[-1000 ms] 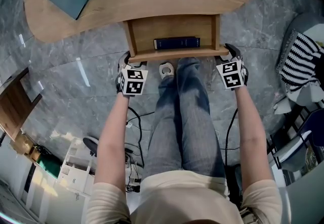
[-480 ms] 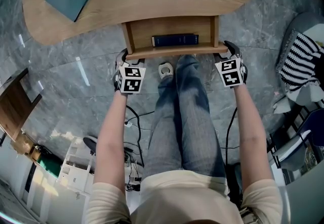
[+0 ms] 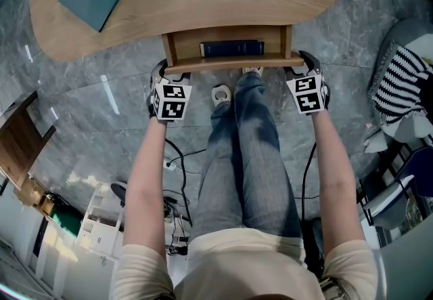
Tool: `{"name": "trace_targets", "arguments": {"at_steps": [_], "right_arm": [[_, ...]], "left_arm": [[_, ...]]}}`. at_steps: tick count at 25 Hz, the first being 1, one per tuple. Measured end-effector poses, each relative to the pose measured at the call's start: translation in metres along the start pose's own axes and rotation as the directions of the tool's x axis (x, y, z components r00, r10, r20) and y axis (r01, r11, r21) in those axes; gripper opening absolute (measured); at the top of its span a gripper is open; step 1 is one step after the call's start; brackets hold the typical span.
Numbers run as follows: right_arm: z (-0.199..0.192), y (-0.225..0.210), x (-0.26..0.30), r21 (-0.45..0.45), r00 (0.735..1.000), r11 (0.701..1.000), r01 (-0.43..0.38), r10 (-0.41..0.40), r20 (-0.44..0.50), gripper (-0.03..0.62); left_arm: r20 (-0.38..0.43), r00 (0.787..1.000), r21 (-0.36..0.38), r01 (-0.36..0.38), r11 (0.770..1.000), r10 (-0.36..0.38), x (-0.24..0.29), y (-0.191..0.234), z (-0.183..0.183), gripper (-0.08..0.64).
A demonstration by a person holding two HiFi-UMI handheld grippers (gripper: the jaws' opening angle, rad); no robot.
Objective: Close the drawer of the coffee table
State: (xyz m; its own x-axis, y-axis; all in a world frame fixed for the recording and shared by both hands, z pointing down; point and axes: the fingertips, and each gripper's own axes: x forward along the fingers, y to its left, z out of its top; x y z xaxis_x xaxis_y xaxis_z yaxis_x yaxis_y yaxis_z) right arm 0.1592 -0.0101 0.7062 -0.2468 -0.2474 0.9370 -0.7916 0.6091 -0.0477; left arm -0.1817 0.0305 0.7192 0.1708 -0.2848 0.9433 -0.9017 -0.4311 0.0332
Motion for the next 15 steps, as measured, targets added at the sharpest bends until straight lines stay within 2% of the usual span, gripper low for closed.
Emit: {"name": "trace_targets", "arguments": {"at_steps": [15], "right_arm": [[0.026, -0.015, 0.011, 0.002, 1.0, 1.0, 0.008, -0.008, 0.03, 0.23]], "left_arm": [[0.002, 1.0, 0.001, -0.007, 1.0, 0.007, 0.011, 0.019, 0.027, 0.253]]}}
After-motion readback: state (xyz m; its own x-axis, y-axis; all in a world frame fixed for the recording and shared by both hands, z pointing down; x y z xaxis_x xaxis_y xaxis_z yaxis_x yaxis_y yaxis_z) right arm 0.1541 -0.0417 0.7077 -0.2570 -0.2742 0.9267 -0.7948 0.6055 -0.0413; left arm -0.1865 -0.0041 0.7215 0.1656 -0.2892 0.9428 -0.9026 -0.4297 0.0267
